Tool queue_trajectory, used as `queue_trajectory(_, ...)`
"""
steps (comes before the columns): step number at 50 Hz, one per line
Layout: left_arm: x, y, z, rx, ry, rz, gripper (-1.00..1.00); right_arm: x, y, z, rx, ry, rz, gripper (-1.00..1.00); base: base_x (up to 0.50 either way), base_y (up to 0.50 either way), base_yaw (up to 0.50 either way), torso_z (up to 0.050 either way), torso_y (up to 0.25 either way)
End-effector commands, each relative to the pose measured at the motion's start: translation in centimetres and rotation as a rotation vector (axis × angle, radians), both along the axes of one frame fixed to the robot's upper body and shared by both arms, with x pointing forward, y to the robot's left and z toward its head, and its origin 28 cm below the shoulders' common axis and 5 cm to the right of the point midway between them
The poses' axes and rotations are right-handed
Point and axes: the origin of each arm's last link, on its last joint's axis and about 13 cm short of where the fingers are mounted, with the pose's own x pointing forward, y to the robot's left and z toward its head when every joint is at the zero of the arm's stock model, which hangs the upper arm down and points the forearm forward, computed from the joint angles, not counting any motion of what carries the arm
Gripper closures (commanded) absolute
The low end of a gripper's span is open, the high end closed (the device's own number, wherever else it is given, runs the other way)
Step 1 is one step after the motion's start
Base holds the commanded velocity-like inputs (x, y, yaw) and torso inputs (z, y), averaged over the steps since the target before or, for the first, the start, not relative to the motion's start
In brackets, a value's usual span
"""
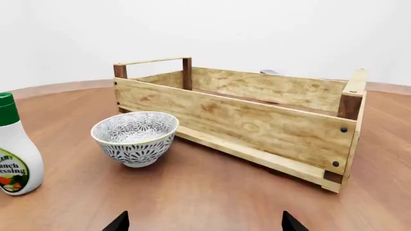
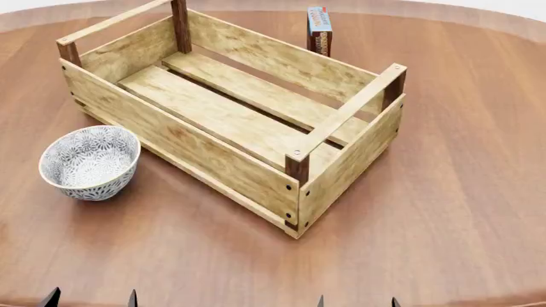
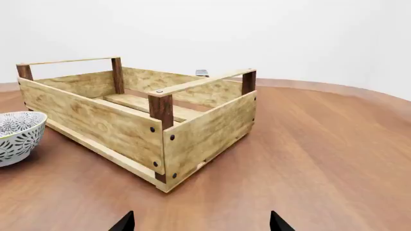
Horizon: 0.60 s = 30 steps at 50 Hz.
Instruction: Pick up the salad dressing and put it in the tray.
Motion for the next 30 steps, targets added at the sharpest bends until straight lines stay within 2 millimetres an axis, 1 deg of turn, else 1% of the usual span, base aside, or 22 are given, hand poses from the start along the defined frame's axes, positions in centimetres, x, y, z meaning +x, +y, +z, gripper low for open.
queue_trajectory(1, 0.00, 0.02, 0.02, 0.000, -0.002, 0.001, -1.00, 0.00, 0.06, 0.02, -0.004, -0.002, 0.001, -1.00, 0.00, 0.00, 0.00, 0.000, 0.000)
queue_trajectory(18, -0.03, 0.14, 0.26, 0.001, -0.013, 0.021, -1.00, -0.10, 0.12, -0.05, -0.013, -0.014, 0.004, -1.00, 0.00, 0.00, 0.00, 0.000, 0.000)
queue_trajectory(20, 0.04, 0.16, 0.18, 0.002, -0.012, 0.026, -1.00, -0.16, 0.19, -0.01, -0.048, -0.050, 0.007, -1.00, 0.00, 0.00, 0.00, 0.000, 0.000)
queue_trajectory(21, 0.05, 0.16, 0.16, 0.004, -0.010, 0.025, -1.00, -0.22, 0.17, 0.05, -0.034, -0.049, 0.007, -1.00, 0.00, 0.00, 0.00, 0.000, 0.000)
queue_trajectory(30, 0.16, 0.18, 0.20, 0.006, -0.008, 0.031, -1.00, -0.14, 0.10, 0.19, -0.035, -0.054, 0.002, -1.00, 0.03, 0.50, 0.00, 0.000, 0.000)
